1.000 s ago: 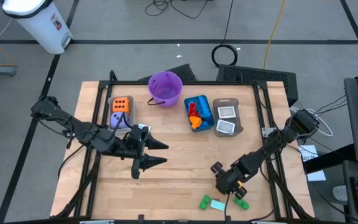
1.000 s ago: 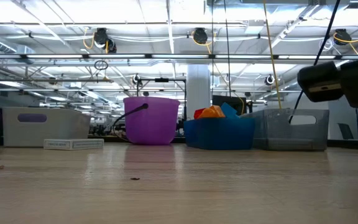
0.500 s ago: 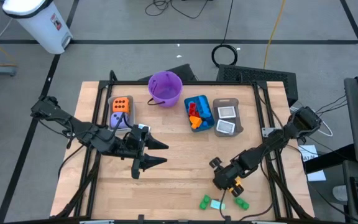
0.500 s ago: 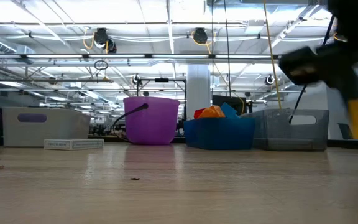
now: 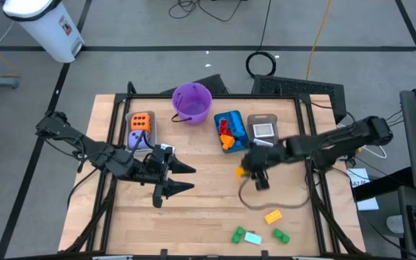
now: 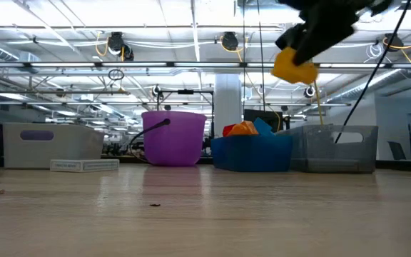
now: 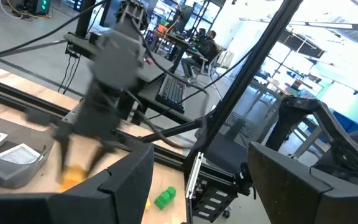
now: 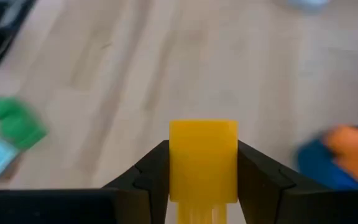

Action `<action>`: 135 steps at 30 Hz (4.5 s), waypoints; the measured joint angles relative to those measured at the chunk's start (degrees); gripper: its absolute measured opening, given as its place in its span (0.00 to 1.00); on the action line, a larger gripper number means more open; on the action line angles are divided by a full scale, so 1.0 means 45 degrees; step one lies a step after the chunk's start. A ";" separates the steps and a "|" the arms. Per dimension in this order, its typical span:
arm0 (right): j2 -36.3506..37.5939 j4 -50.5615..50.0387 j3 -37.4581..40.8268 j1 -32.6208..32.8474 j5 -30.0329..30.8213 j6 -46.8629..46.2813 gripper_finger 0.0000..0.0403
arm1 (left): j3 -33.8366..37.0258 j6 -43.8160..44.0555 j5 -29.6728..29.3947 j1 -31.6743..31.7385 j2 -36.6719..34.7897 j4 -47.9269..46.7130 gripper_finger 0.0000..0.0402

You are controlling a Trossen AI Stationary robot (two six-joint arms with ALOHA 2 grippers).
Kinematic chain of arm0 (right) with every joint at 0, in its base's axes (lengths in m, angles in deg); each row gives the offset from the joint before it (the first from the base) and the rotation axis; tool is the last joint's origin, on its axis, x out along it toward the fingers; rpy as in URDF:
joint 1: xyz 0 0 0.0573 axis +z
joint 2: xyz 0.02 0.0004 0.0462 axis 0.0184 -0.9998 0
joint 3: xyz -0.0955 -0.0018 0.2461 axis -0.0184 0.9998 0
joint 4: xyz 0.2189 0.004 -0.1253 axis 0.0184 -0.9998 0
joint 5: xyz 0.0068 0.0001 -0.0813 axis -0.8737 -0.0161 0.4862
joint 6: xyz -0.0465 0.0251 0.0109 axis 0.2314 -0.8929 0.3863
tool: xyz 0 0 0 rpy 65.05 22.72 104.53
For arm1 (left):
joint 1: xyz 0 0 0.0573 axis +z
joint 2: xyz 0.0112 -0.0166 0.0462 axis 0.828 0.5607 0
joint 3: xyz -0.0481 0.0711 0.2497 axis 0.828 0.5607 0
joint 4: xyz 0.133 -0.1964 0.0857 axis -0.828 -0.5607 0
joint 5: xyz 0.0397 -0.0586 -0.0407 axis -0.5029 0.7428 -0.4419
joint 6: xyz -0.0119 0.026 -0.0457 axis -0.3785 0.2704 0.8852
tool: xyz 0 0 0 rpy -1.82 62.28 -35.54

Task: Pick & Place Toys
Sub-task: Put the yellow game piece into the blue bin

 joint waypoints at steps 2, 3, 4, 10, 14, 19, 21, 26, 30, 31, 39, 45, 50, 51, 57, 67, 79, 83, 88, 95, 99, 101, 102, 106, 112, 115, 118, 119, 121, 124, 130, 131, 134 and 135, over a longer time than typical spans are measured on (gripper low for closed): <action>0.0240 0.0003 -0.0006 -0.0918 -0.0021 0.0191 0.34 | 0.0000 0.0001 -0.0004 0.0000 -0.0004 0.0000 0.66; 0.0286 0.0003 -0.0006 -0.1351 -0.0022 0.0269 0.34 | 0.0000 0.0000 -0.0003 0.0005 0.0000 0.0000 0.66; 0.0289 -0.0001 -0.0006 -0.1765 -0.0028 0.0335 0.34 | 0.0000 -0.0003 0.0000 0.0005 0.0000 0.0000 0.66; -0.0046 0.0057 -0.0011 -0.3668 -0.0393 0.1087 0.34 | 0.0000 0.0002 -0.0005 0.0002 0.0000 0.0000 0.66; -0.0379 0.0129 -0.0011 -0.4549 -0.0396 0.1703 0.34 | 0.0000 0.0002 0.0000 0.0000 0.0000 0.0000 0.66; -0.1190 0.0015 -0.0011 -0.5140 -0.0428 0.2394 0.34 | 0.0000 0.0002 -0.0004 0.0000 0.0000 -0.0004 0.66; -0.1552 0.0044 -0.0011 -0.5262 -0.0424 0.2496 0.34 | 0.0000 0.0002 -0.0005 0.0002 0.0000 0.0003 0.66; -0.2314 0.0218 -0.0011 -0.5403 -0.0410 0.2660 0.34 | 0.0000 0.0002 -0.0002 0.0000 0.0000 -0.0002 0.66; -0.2523 0.0370 -0.0011 -0.5418 -0.0410 0.2636 0.35 | 0.0000 -0.0003 -0.0003 0.0000 0.0000 -0.0002 0.66; -0.2519 0.0335 -0.0011 -0.5418 -0.0404 0.2577 0.36 | 0.0000 -0.0001 0.0000 0.0002 -0.0002 0.0000 0.66; -0.2323 0.0318 -0.0011 -0.5418 -0.0005 0.2414 0.49 | 0.0000 0.0001 -0.0004 0.0001 0.0000 0.0000 0.66; -0.1414 0.0433 -0.0007 -0.5418 -0.0007 0.2216 0.58 | 0.0000 -0.0001 0.0004 0.0002 0.0000 -0.0009 0.66; -0.0156 0.0721 -0.0006 -0.5390 -0.0050 0.1186 0.64 | 0.0000 -0.0003 0.0003 0.0000 0.0000 -0.0013 0.66; 0.0138 0.0782 -0.0006 -0.5384 -0.0053 0.0764 0.65 | 0.0000 0.0000 -0.0006 0.0000 0.0000 -0.0005 0.66; 0.1722 0.1522 -0.0006 -0.5372 -0.1341 -0.2097 0.67 | 0.0000 -0.0001 -0.0044 0.0000 -0.0003 -0.0010 0.66; 0.3637 0.2635 -0.0006 -0.2843 -0.3452 -0.4439 0.63 | 0.0000 -0.0002 -0.0053 0.0000 0.0000 -0.0006 0.66; 0.3078 -0.1516 -0.0006 0.5571 0.1321 -0.4165 0.63 | 0.0000 0.0002 -0.0068 0.0000 0.0000 -0.0005 0.66; 0.1793 -0.2528 -0.0006 0.7439 0.2071 -0.3856 0.63 | 0.0000 0.0002 -0.0068 0.0001 -0.0004 -0.0004 0.66; 0.0306 -0.3062 -0.0001 0.8638 0.2266 -0.3784 0.63 | 0.0000 0.0002 -0.0068 0.0000 0.0000 -0.0003 0.66; -0.1334 -0.2199 0.0187 0.9227 0.2256 -0.4076 0.63 | 0.0000 0.0001 -0.0072 0.0004 0.0000 0.0000 0.66; -0.1985 -0.1135 0.0885 0.9242 0.2271 -0.4201 0.63 | 0.0000 0.0002 -0.0088 0.0063 -0.0002 0.0000 0.66; -0.2191 -0.0837 0.1198 0.9125 0.2270 -0.4352 0.63 | 0.0000 0.0002 -0.0092 0.0063 -0.0004 0.0002 0.66; -0.2241 -0.0691 0.1367 0.9061 0.2275 -0.4435 0.63 | 0.0000 0.0002 -0.0092 0.0063 -0.0004 0.0042 0.66; -0.2300 -0.0173 0.2191 0.8878 0.2263 -0.4501 0.62 | 0.0000 0.0091 -0.0092 0.0062 0.0000 0.0447 0.66; -0.2295 0.0704 0.2995 0.8852 0.1911 -0.4931 0.59 | 0.0000 0.1062 -0.0104 0.0063 0.0000 0.1147 0.66; -0.2300 0.0945 0.3241 0.8844 0.1933 -0.4973 0.56 | 0.0000 0.0941 -0.0289 0.0068 0.0000 0.1488 0.66; -0.2295 0.1413 0.3570 0.8842 0.1826 -0.4975 0.54 | 0.0000 0.0920 -0.0315 0.0180 0.0000 0.1593 0.66; -0.2295 0.1373 0.3650 0.8847 0.1812 -0.4975 0.53 | 0.0000 0.0925 -0.0315 0.0234 0.0000 0.1595 0.66; -0.2300 0.1352 0.3729 0.8847 0.1862 -0.5081 0.51 | 0.0000 0.0944 -0.0316 0.0332 0.0000 0.1669 0.66; -0.2294 0.1433 0.3766 0.8661 0.1931 -0.5171 0.47 | 0.0000 0.0923 -0.0318 0.0538 0.0000 0.1700 0.66; -0.2189 0.2033 0.3782 0.7698 0.1902 -0.5164 0.34 | 0.0000 0.0944 -0.0321 0.1077 0.0000 0.1681 0.66; -0.2093 0.2174 0.3750 0.7450 0.1907 -0.5165 0.34 | 0.0000 0.0972 -0.0321 0.1193 0.0000 0.1676 0.66; -0.1625 0.2419 0.3516 0.6626 0.1897 -0.5124 0.34 | 0.0000 0.1052 -0.0322 0.1494 0.0000 0.1907 0.66; -0.1404 0.2456 0.3426 0.6306 0.1906 -0.5123 0.34 | 0.0000 0.1085 -0.0321 0.1566 0.0000 0.2115 0.66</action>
